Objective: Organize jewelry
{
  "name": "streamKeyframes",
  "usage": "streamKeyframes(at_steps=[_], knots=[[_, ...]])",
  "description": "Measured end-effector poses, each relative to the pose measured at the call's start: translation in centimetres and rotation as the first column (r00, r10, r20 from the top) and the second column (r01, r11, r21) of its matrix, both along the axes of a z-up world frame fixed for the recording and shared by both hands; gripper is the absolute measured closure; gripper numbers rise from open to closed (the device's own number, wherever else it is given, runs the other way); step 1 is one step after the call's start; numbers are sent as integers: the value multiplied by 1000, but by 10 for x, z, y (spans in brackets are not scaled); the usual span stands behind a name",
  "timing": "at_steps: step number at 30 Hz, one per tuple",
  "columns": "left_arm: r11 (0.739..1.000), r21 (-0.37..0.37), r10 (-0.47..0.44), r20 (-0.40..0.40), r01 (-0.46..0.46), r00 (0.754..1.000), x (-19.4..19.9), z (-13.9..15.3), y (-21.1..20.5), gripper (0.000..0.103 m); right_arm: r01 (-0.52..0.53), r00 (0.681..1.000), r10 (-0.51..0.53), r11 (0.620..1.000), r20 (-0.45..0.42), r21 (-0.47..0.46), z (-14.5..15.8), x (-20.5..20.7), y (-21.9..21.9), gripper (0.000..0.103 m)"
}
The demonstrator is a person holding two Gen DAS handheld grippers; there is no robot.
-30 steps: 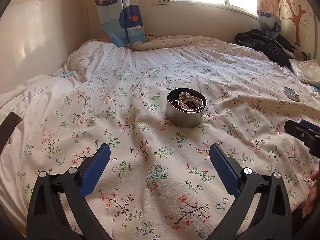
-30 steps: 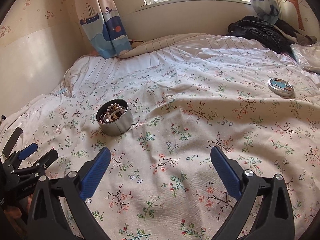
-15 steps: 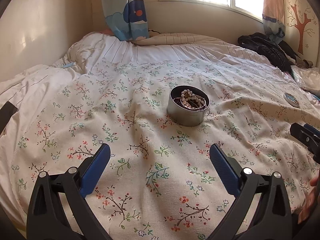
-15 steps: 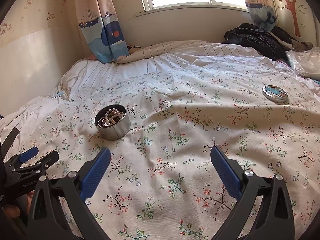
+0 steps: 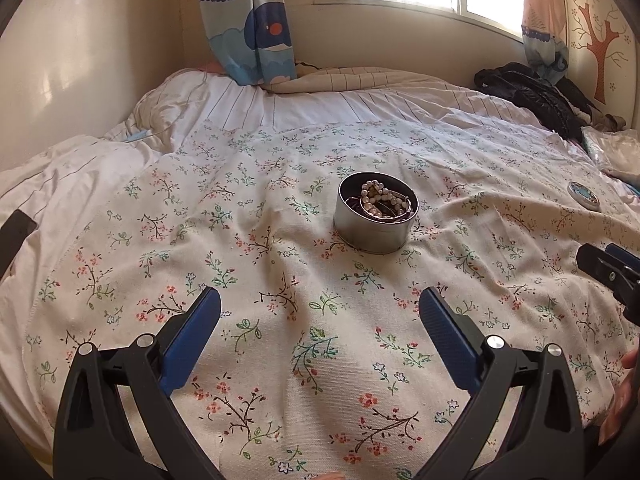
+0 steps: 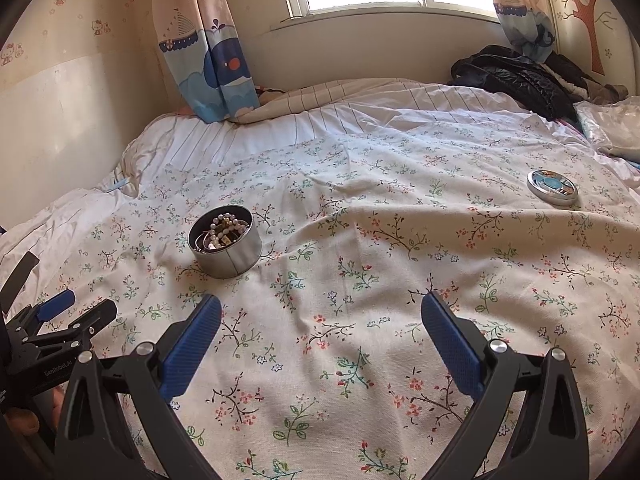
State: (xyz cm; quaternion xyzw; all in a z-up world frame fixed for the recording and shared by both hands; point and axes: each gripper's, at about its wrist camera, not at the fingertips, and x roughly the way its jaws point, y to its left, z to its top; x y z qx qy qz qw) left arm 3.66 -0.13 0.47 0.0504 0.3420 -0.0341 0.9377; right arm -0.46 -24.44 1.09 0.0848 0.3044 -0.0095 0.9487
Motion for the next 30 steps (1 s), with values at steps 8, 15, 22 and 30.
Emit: streamKeyframes(at_steps=[8,15,22,30], knots=[[1000,12,-4,3,3,1000,-1,1,-3,8,4,1000,-4,1000,-8,9,-2,1,-3,7],[1000,12,-4,3,4,1000,0,1,-2,8,6,1000,-6,1000,-17,10,-3,2,-3,7],[1000,13,-4,3,4,1000,-1,0,-3,8,4,1000,-4,1000,-22,5,-4,3,-2,7],[1000,13,-3,3,3,1000,-1,0,-3,8,3,1000,-3,1000,-25,3,-4,4,-2,7]])
